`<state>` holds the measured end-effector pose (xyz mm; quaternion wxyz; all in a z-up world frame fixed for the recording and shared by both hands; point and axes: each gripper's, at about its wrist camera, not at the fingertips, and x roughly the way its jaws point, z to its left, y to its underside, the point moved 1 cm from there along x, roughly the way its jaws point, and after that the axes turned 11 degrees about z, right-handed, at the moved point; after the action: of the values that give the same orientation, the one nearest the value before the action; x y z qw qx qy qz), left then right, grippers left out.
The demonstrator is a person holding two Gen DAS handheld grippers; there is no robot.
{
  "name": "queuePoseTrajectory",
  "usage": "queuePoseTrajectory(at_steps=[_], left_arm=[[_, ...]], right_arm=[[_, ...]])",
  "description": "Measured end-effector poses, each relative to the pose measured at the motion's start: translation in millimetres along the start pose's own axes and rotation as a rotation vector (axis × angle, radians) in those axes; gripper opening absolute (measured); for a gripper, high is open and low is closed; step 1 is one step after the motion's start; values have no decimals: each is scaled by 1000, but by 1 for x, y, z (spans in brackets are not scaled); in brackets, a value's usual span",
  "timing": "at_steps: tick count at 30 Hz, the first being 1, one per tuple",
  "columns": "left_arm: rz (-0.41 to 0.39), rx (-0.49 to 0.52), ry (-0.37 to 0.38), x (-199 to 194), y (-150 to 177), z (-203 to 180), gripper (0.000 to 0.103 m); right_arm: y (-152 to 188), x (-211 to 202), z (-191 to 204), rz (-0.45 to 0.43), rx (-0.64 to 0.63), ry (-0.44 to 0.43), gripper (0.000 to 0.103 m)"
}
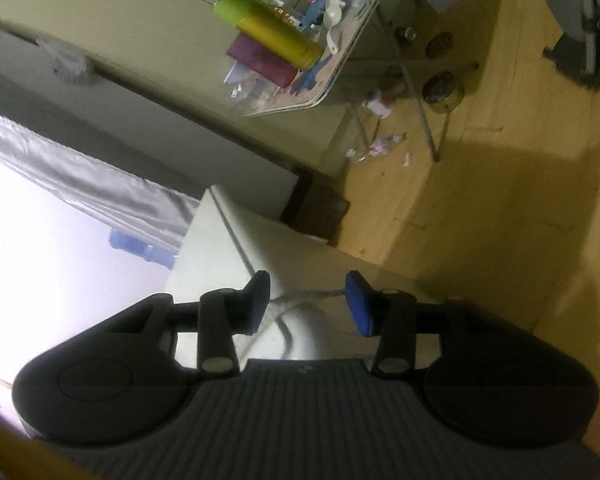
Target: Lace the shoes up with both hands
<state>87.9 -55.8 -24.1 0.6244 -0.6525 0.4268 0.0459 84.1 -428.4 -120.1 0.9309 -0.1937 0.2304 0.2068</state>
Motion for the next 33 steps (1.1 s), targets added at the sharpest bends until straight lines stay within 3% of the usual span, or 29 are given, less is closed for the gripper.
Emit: queuePoseTrajectory(at_steps=[2,5,7,10,13,15,20,22,28,33], left_arm=[[13,14,18,9,-1,-10,54],[26,-24,-11,29,-15,-9,54],[47,-24,-71,48,-27,-8,54],[100,-12,-135,79,-36,-4,49],[152,-14,-159,100,-35,-2,37],[147,-9,-179,101,-34,-1,9],[44,-7,-115,85,-29,1,4],[7,8,-56,77,-31,-1,4],[6,93,104,66,-38,-5,5],[7,171,166,64,-25,-17,5]], right_arm=[[-1,7,0,8,9,-12,40],[-7,17,4,-7,-14,-13,27],[-12,21,7,-18,-21,-18,3],[-18,26,12,-43,-56,6,0],[-23,36,16,-56,-89,23,0],[-27,40,17,-58,-103,24,0],[-33,47,31,-63,-169,21,0],[-35,51,39,-59,-207,23,0],[-39,62,61,-33,-307,-4,0],[-44,68,72,-9,-330,-28,0]])
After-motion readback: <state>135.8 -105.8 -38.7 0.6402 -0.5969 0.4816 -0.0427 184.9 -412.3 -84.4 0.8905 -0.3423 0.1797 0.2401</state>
